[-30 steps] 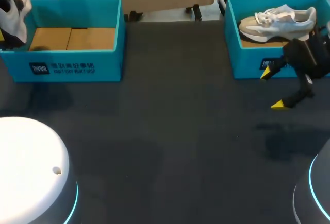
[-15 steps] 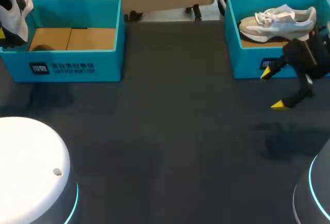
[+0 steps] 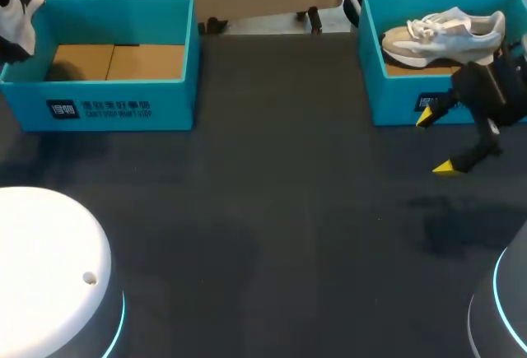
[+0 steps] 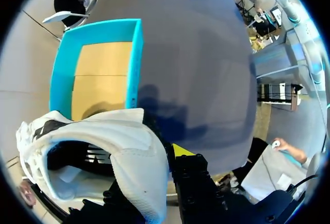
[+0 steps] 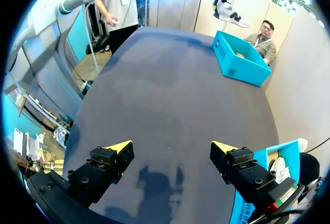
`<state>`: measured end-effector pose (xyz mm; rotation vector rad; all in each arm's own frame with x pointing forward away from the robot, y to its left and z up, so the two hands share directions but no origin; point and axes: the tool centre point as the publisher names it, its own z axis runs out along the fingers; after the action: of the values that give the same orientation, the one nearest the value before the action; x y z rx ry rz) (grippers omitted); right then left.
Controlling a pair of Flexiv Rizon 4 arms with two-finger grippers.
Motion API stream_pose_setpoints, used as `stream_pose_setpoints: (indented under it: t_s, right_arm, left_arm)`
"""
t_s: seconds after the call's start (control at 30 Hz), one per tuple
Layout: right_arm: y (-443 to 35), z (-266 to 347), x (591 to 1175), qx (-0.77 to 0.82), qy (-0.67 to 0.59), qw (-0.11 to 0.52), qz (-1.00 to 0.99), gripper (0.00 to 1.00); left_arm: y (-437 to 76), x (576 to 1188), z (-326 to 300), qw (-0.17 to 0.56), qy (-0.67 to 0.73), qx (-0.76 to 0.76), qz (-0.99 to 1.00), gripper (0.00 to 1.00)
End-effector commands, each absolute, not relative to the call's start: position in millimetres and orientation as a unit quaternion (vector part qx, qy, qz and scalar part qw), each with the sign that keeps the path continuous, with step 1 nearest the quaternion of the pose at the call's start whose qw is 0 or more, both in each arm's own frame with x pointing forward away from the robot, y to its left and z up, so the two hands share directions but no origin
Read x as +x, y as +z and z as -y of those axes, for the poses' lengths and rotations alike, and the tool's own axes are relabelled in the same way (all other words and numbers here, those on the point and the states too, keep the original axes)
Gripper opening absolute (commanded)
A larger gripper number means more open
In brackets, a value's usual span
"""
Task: Take the shoe out of the shoebox, open the shoe tongue, remove and reinsert the insole, then place the shoe into the shoebox
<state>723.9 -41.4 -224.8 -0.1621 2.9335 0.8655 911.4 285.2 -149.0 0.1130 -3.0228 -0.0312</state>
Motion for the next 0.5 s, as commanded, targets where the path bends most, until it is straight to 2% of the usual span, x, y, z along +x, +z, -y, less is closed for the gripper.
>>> stream_pose_setpoints:
  t_s: [0.03,0.3,0.5]
  right_arm:
    - [-225,41,724,-0.052,0.281,0.039,-0.957,1.00]
    - [-225,41,724,-0.052,0.281,0.039,-0.957,1.00]
    - [-225,41,724,-0.052,0.281,0.039,-0.957,1.00]
  left_arm:
    - [-150,937,-290,0.063,-0.019,0.028,0.997,0.00]
    - [-163,969,-295,0.040,-0.025,0.015,0.999,0.00]
    - [-167,982,-297,0.038,-0.009,-0.057,0.998,0.00]
